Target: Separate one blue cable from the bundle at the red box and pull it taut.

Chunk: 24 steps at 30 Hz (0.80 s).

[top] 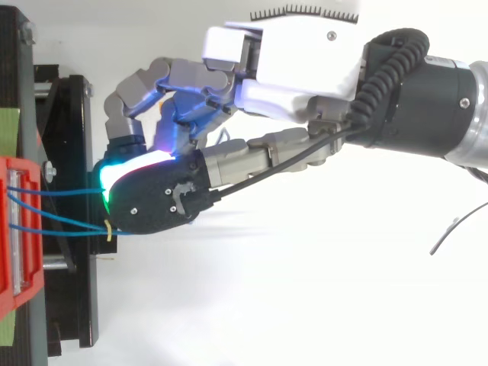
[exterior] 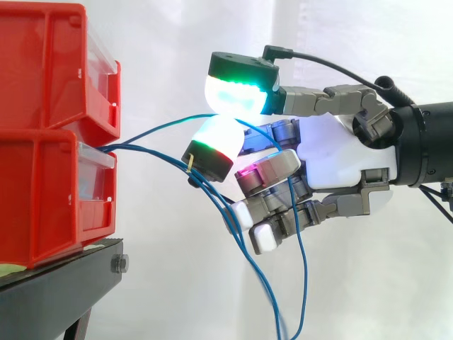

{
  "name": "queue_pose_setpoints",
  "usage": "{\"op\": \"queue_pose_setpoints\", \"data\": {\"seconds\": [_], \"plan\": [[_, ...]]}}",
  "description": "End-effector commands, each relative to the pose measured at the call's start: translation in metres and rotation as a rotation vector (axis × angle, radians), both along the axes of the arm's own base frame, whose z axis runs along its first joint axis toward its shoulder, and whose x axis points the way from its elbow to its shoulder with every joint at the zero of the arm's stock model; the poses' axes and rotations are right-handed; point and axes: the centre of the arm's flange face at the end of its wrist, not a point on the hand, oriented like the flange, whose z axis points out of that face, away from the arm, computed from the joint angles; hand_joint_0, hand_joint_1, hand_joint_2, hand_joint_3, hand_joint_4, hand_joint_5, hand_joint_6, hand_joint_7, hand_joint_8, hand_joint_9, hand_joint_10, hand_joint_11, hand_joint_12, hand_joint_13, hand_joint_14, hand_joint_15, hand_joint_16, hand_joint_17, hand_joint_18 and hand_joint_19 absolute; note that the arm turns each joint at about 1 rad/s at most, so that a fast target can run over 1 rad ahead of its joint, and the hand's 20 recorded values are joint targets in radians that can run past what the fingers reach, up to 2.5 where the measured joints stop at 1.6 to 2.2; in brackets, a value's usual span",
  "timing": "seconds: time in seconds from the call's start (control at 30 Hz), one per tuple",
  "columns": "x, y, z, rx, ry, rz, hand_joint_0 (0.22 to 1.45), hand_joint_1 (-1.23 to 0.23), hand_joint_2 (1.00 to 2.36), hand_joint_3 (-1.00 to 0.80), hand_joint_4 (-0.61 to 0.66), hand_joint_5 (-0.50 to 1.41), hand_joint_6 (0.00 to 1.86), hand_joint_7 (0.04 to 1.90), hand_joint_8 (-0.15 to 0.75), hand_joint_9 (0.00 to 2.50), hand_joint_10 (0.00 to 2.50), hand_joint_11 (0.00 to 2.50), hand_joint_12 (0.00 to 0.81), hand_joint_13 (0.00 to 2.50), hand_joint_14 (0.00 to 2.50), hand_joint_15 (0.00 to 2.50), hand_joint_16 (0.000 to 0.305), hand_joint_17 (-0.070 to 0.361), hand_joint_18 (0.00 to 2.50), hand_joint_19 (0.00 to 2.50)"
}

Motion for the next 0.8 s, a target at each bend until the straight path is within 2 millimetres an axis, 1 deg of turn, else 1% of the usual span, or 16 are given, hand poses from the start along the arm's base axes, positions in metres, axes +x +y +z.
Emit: {"op": "queue_pose_setpoints", "data": {"seconds": [0.0,0.07,0.13,0.2,0.23,0.27,0.3,0.33,0.37,0.43,0.53,0.6,0.63,0.67,0.73,0.77], "plan": [[-0.0001,-0.0021,0.0003,0.000,-0.002,0.000,0.66,-0.75,1.02,-0.15,-0.13,-0.19,0.90,1.15,0.364,0.55,0.01,1.37,0.358,0.51,0.02,0.47,0.040,0.089,0.62,0.56],[-0.0001,-0.0021,0.0003,0.000,-0.002,0.000,0.65,-0.76,1.02,-0.14,-0.13,-0.18,0.89,1.17,0.358,0.52,0.01,1.21,0.354,0.49,0.01,0.40,0.039,0.088,0.62,0.52],[-0.0002,-0.0033,0.0003,-0.001,-0.002,-0.002,0.65,-0.76,1.02,-0.13,-0.12,-0.18,0.90,1.19,0.361,0.52,0.01,1.22,0.348,0.52,0.01,0.43,0.038,0.085,0.62,0.54],[-0.0002,-0.0033,0.0003,-0.001,-0.002,-0.002,0.65,-0.75,1.02,-0.13,-0.11,-0.18,0.90,1.18,0.372,0.62,0.00,1.52,0.352,0.65,0.02,0.58,0.036,0.081,0.69,0.60],[0.0001,-0.0022,0.0004,-0.001,-0.003,-0.002,0.65,-0.75,1.02,-0.13,-0.11,-0.18,0.90,1.17,0.376,0.63,0.06,1.58,0.349,0.67,0.02,0.64,0.036,0.080,0.71,0.63],[0.0001,-0.0022,0.0004,-0.001,-0.003,-0.002,0.65,-0.75,1.02,-0.13,-0.10,-0.18,0.90,1.18,0.369,0.59,0.36,1.55,0.355,0.73,0.02,0.74,0.035,0.079,0.73,0.67],[0.0001,-0.0022,0.0004,-0.001,-0.003,-0.002,0.65,-0.75,1.02,-0.13,-0.10,-0.18,0.90,1.18,0.366,0.58,0.42,1.55,0.356,0.75,0.02,0.78,0.035,0.079,0.74,0.69],[-0.0001,-0.0022,0.0003,-0.001,-0.002,-0.002,0.65,-0.75,1.02,-0.12,-0.10,-0.18,0.90,1.18,0.368,0.56,0.62,1.52,0.355,0.78,0.02,0.87,0.036,0.080,0.75,0.72],[-0.0002,-0.0033,0.0003,-0.001,-0.002,-0.002,0.65,-0.75,1.02,-0.13,-0.10,-0.18,0.90,1.18,0.366,0.55,0.74,1.50,0.353,0.81,0.02,0.94,0.035,0.079,0.77,0.76],[-0.0004,-0.0033,0.0001,-0.001,0.000,-0.002,0.65,-0.74,1.02,-0.13,-0.10,-0.18,0.90,1.17,0.360,0.54,0.80,1.49,0.359,0.85,0.02,1.05,0.037,0.082,0.79,0.83],[-0.0007,-0.0045,0.0000,-0.001,0.002,-0.003,0.65,-0.74,1.02,-0.13,-0.10,-0.18,0.90,1.17,0.361,0.54,0.81,1.48,0.357,0.90,0.02,1.19,0.038,0.085,0.81,0.87],[-0.0009,-0.0046,-0.0001,-0.002,0.003,-0.005,0.65,-0.74,1.02,-0.13,-0.10,-0.18,0.90,1.17,0.365,0.54,0.86,1.47,0.353,0.94,0.01,1.31,0.038,0.086,0.83,0.90],[-0.0007,-0.0046,0.0000,-0.002,0.002,-0.005,0.66,-0.74,1.02,-0.13,-0.10,-0.18,0.90,1.17,0.364,0.53,0.94,1.45,0.353,0.96,0.01,1.38,0.038,0.086,0.84,0.93],[-0.0007,-0.0046,0.0000,-0.002,0.002,-0.005,0.66,-0.74,1.02,-0.13,-0.09,-0.18,0.90,1.17,0.359,0.53,1.13,1.40,0.348,0.99,0.00,1.49,0.039,0.087,0.88,0.98],[-0.0007,-0.0046,0.0000,-0.002,0.002,-0.005,0.66,-0.74,1.02,-0.13,-0.09,-0.18,0.90,1.17,0.361,0.51,1.27,1.39,0.347,0.98,0.21,1.49,0.038,0.085,0.88,1.02],[-0.0007,-0.0046,0.0000,-0.002,0.002,-0.005,0.66,-0.74,1.02,-0.13,-0.09,-0.18,0.90,1.16,0.360,0.51,1.40,1.37,0.347,0.96,0.34,1.49,0.039,0.087,0.89,1.03]]}}
